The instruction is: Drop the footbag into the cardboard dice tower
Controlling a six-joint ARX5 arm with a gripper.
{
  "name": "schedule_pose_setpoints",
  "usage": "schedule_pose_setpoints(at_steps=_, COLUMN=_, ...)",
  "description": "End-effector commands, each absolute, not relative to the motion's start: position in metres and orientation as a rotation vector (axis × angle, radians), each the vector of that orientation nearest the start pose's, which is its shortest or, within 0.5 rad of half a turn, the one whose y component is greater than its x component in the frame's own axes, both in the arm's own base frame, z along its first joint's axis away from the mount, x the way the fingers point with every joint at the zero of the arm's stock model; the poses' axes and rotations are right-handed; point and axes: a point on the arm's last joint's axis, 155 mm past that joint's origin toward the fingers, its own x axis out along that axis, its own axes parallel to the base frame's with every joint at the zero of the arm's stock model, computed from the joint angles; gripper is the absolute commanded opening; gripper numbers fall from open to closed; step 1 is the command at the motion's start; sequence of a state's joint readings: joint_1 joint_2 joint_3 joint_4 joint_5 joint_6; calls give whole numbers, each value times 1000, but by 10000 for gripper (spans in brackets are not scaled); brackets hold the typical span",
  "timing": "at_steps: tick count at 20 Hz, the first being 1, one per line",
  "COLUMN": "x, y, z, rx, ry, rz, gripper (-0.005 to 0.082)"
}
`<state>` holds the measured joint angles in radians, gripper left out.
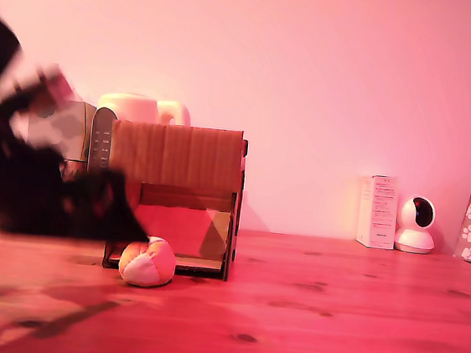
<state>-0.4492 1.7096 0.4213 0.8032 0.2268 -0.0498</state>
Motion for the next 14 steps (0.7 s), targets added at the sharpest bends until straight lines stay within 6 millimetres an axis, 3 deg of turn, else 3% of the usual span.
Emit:
schedule_pose_setpoints(at_steps=1, x=352, y=-218, z=32, rx=6, ry=495, rz=-653, gripper=781)
schedule_pose_setpoints(at_steps=8, x=378, y=-225, z=10, rx=17, ry=534, rz=-624, gripper=748)
schedule_pose_setpoints(at_steps=9, x=380, y=-226, z=10, rx=17, ry=533, rz=-624, gripper=671)
schedule_pose_setpoints(at_steps=13, x=383, y=-228, z=13, rx=15, ry=524, rz=-628, gripper=122)
schedule_pose_setpoints(at_steps=14, x=383, y=-228, z=12, rx=15, ry=526, rz=-629, gripper=83)
